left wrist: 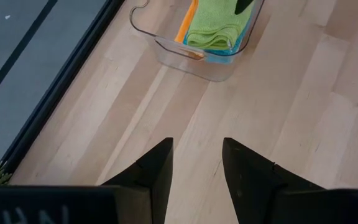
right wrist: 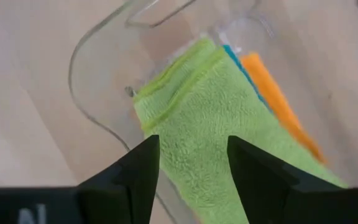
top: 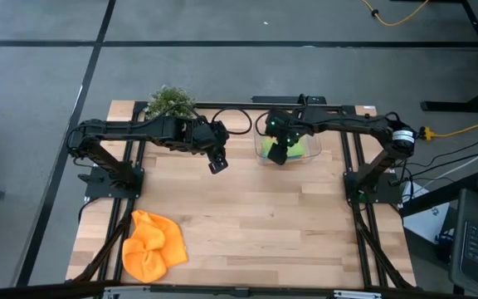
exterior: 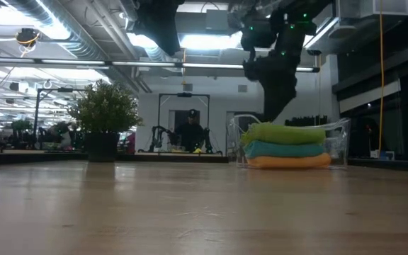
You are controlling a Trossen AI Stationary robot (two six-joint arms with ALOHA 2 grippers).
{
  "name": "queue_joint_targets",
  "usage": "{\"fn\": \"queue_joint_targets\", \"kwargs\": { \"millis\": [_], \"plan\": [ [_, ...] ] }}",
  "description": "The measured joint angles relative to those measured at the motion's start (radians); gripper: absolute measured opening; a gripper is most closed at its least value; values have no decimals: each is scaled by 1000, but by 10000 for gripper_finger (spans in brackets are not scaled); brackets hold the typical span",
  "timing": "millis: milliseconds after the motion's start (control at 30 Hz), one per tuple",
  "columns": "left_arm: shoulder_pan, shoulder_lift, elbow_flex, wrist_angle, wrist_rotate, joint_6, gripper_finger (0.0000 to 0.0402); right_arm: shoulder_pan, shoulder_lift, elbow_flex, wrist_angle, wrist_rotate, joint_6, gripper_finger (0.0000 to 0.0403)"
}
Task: Fold microfiber towels
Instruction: Stack the green microfiber cloth on top of the blue microfiber cloth in the bin
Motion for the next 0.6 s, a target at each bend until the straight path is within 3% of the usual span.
{"fn": "queue_joint_targets", "kwargs": {
  "millis": [200, 600],
  "plan": [
    [0, 0, 0, 0, 0, -1, 133, -21, 0, 0, -13, -37, 197, 182],
    [0, 0, 0, 0, 0, 2, 133, 9, 0, -23, -34, 76, 456, 178]
  ]
}}
